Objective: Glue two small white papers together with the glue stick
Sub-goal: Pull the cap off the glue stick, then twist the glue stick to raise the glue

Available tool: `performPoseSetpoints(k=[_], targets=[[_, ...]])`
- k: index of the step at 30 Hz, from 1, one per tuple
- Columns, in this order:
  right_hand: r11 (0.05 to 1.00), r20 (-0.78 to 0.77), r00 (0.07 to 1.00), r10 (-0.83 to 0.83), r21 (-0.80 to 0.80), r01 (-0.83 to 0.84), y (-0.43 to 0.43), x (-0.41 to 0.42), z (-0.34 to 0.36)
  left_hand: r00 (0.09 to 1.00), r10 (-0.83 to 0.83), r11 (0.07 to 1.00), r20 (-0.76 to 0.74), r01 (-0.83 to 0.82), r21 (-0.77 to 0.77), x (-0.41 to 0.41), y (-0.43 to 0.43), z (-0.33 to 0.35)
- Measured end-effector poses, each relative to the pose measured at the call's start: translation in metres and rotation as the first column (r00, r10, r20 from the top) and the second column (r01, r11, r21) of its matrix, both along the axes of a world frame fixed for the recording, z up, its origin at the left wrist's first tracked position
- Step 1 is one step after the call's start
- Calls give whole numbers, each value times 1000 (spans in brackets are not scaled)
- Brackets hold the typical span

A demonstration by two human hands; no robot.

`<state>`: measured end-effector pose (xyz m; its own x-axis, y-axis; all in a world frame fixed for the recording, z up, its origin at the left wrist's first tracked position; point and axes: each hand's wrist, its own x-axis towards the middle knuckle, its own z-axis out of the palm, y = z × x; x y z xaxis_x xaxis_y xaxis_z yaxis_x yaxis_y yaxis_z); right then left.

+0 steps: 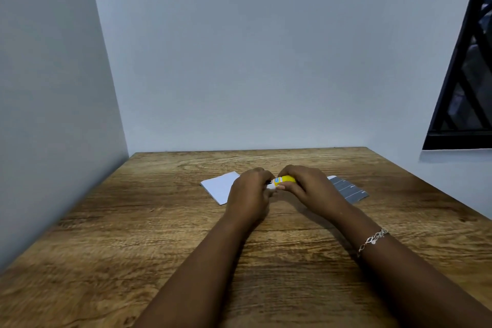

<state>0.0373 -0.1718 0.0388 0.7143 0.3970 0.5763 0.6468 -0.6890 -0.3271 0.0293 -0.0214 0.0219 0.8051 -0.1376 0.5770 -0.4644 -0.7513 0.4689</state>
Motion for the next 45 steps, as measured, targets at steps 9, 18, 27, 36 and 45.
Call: performPoseSetpoints(k=[9,18,27,36,45], targets=[[997,-57,998,13,78,-9,-20,-1,8,998,-49,995,-42,45,-89,-4,7,-1],[939,-487,872,53,323,123,-86,-12,14,991,-57,951,-119,18,-309,1,13,-4],[974,-612,782,-118,82,212,-105,-14,15,989,-75,931,-129,23,-364,4,14,-5],[971,-606,778,-169,35,238,-107,-13,13,991,-105,904,-87,58,-424,1,13,-1],[964,-256,962,99,263,-29,-7,-18,-4,984,-173,802,-53,109,-587,-5,3,9]])
